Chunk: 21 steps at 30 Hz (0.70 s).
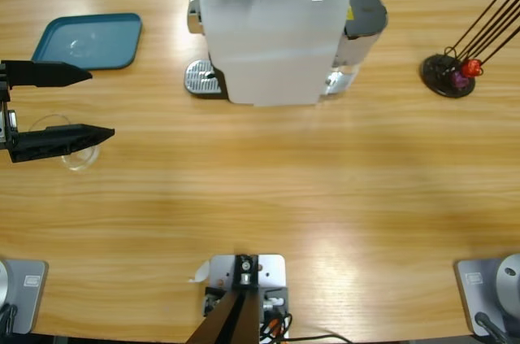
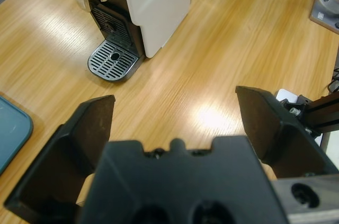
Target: Pour coffee
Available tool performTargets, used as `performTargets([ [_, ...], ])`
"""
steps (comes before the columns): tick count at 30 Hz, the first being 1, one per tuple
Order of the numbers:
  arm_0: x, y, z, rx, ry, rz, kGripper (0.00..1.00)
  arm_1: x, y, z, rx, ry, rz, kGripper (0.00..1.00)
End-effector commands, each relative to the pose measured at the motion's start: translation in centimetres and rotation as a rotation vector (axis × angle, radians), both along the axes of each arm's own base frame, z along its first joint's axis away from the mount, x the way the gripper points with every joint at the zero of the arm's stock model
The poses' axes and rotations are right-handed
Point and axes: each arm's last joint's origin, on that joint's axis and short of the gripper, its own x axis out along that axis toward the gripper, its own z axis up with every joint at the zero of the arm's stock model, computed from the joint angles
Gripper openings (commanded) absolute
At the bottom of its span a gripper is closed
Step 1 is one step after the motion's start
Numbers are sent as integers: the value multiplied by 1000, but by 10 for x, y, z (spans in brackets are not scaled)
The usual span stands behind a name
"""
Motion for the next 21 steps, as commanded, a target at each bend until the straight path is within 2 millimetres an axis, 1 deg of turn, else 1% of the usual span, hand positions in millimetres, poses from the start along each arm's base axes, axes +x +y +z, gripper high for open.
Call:
performTargets([
  [1, -6, 4, -4, -9, 5, 17, 979, -53, -24, 28, 112, 209, -265, 0],
  [3, -8, 5, -2, -23, 19, 30, 977, -69, -33, 27, 128, 279, -325, 0],
  [8, -13, 9, 4, -54, 11, 49, 978, -111, -49, 12, 85, 262, -466, 0],
  [10, -14, 10, 5, -62, 12, 61, 982, -123, -64, 6, 117, 294, -557, 0],
  [13, -16, 11, 5, -66, 17, 70, 982, -135, -93, -12, 180, 314, -804, 0],
  [15, -16, 11, 5, -67, 20, 75, 982, -134, -104, -15, 203, 295, -920, 0],
  [17, -17, 11, 5, -66, 21, 75, 982, -123, -110, -5, 249, 259, -986, 0],
  [19, -17, 12, 4, -64, 20, 78, 987, -106, -110, 12, 340, 205, -1003, 0],
  [21, -16, 11, 3, -59, 24, 78, 987, -82, -106, 27, 435, 175, -1011, 0],
])
